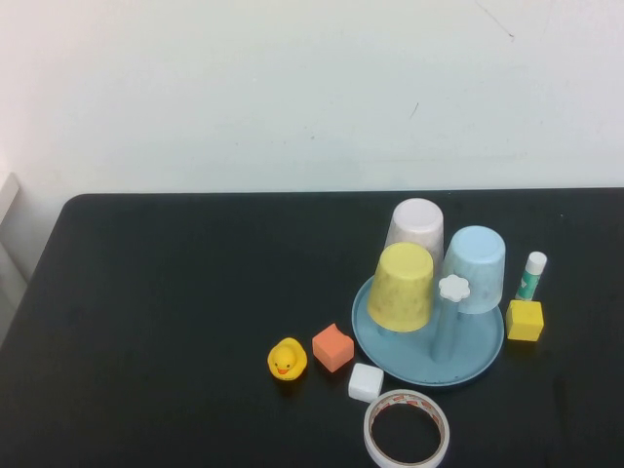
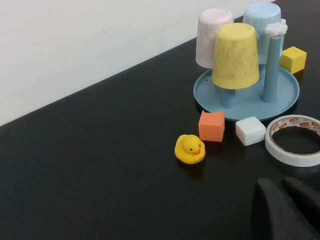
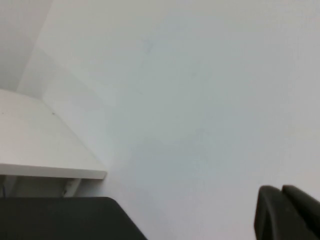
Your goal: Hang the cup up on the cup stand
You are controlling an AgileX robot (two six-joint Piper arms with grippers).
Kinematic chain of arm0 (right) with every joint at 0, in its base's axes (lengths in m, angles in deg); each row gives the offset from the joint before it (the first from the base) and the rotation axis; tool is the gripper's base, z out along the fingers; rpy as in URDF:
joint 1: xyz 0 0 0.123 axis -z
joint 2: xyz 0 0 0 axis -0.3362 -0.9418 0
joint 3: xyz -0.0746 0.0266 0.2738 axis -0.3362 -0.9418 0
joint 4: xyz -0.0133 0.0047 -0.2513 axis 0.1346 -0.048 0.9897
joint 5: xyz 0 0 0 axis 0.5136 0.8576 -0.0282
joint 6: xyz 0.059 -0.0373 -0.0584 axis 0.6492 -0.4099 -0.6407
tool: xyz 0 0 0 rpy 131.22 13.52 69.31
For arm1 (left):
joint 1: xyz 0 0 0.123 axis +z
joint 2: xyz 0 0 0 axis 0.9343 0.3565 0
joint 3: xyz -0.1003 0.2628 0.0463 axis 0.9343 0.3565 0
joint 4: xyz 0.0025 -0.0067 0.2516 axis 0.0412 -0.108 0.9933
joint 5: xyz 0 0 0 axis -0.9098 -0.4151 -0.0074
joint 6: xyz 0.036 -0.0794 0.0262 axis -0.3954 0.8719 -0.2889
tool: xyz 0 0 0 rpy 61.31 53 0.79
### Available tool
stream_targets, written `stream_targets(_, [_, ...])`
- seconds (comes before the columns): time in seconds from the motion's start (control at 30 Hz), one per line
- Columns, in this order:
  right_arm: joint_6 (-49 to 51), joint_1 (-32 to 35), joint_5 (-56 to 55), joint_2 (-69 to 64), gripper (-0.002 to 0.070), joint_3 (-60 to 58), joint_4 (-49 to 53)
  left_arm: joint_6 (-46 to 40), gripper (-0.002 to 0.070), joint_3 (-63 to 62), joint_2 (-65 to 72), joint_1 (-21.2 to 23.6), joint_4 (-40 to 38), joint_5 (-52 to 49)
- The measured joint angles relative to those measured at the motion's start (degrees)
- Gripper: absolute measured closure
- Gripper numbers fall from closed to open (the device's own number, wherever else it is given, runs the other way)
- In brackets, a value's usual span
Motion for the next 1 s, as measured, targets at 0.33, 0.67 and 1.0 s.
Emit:
stream_targets(0.33, [1.2, 0.0, -8.7, 0.0, 0.0677, -3.0, 1.0, -0.1, 0.0675, 0.0, 0.0, 0.0, 0.0, -0.1])
stream_targets(0.67, [-3.7, 0.0, -23.8, 3.0, 0.0678, -4.9, 1.0, -0.1, 0.0676, 0.0, 0.0, 0.0, 0.0, -1.2])
stream_targets(1.0, [60.8, 0.0, -27.6, 10.2, 0.0678, -14.5, 60.5, -0.1, 0.0676, 0.0, 0.0, 0.0, 0.0, -1.5])
